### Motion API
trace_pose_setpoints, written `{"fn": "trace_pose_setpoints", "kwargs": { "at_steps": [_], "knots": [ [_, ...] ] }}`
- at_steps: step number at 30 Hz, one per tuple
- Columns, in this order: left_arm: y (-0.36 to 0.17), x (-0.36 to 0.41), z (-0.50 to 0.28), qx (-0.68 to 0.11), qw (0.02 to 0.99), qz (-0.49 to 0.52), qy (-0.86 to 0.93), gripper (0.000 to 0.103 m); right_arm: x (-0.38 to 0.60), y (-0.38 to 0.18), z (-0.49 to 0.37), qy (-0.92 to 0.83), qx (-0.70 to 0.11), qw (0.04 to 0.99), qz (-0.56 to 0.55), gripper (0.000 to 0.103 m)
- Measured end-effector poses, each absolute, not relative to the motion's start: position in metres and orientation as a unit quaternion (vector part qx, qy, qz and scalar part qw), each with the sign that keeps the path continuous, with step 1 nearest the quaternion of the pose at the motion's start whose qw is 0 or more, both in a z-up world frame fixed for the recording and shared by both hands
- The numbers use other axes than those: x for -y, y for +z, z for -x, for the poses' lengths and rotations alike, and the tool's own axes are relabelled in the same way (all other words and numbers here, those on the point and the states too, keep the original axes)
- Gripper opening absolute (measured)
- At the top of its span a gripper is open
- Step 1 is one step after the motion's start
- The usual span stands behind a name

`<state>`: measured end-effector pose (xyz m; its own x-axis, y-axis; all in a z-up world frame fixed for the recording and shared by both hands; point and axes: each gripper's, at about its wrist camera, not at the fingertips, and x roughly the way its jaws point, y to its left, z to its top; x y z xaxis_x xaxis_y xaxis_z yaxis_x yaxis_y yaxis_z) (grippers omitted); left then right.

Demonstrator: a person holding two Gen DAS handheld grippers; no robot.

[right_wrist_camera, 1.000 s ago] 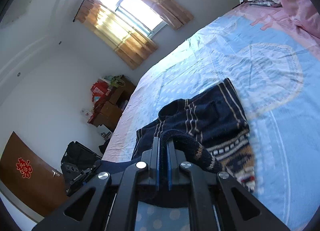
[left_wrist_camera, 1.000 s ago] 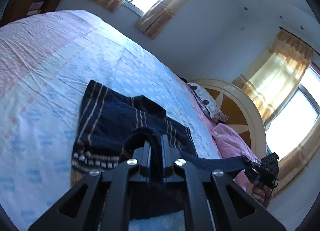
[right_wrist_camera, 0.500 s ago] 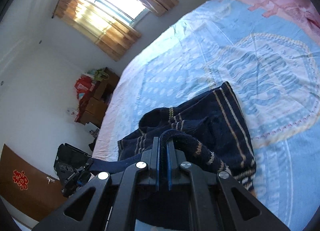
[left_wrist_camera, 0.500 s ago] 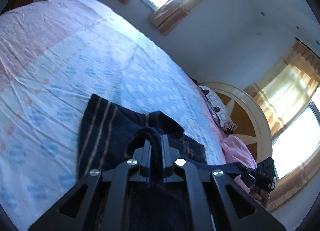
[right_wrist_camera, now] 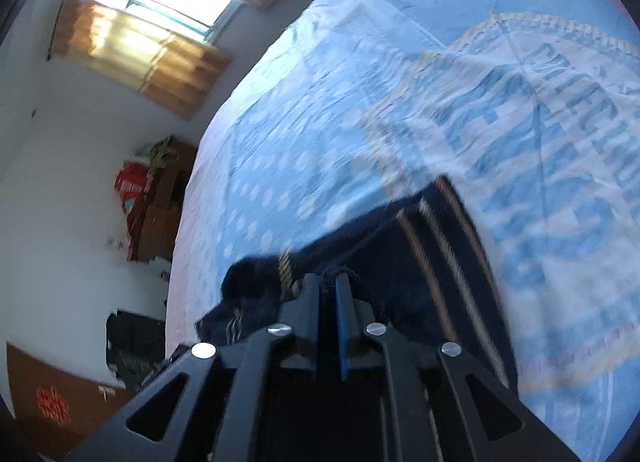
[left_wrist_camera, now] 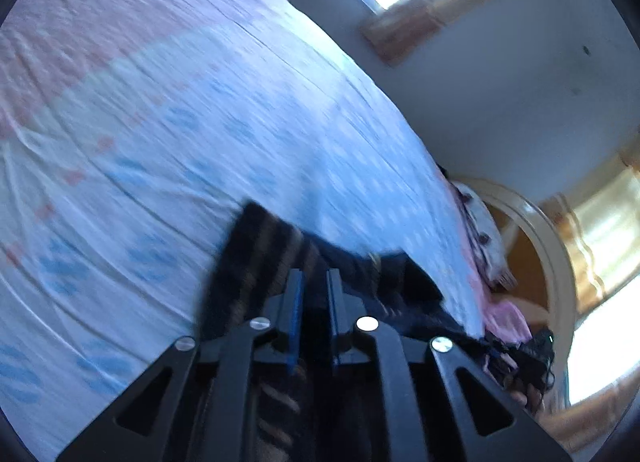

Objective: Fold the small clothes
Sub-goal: 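Lift the hem with both tools and fold it over toward the collar, then open both tools and release the folded hem onto the sweater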

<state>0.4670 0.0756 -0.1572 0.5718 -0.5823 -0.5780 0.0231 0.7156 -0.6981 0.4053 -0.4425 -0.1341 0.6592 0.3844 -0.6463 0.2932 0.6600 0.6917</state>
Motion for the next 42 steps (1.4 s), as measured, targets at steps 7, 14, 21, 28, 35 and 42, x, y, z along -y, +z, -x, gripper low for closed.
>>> {"fn": "trace_pose_setpoints", "kwargs": {
  "at_steps": [7,14,21,28,35,42],
  "knots": [
    [-0.138,-0.074,-0.451,-0.413,0.862,0.230,-0.181,0.036,0.431,-0.129,-0.406,0.008,-0.412,0.855,-0.314,0.049],
    [-0.131,-0.028,-0.451,-0.425,0.878,0.103,-0.195,0.047,0.406,-0.132,-0.407,0.019,-0.438,0.874,-0.208,0.049],
    [-0.156,-0.007,-0.455,-0.446,0.878,0.044,-0.167,0.052,0.345,-0.135,-0.418,0.027,-0.475,0.878,-0.051,0.048],
    [-0.171,-0.029,-0.453,-0.434,0.891,0.074,-0.106,0.060,0.362,-0.150,-0.434,-0.068,-0.485,0.872,-0.025,0.002],
    [-0.180,-0.062,-0.447,-0.427,0.888,0.152,-0.085,0.063,0.339,-0.116,-0.419,0.048,-0.448,0.891,-0.055,0.026],
    [-0.183,-0.072,-0.438,-0.421,0.885,0.180,-0.091,0.063,0.241,-0.118,-0.417,0.218,-0.459,0.861,-0.024,0.051]
  ]
}}
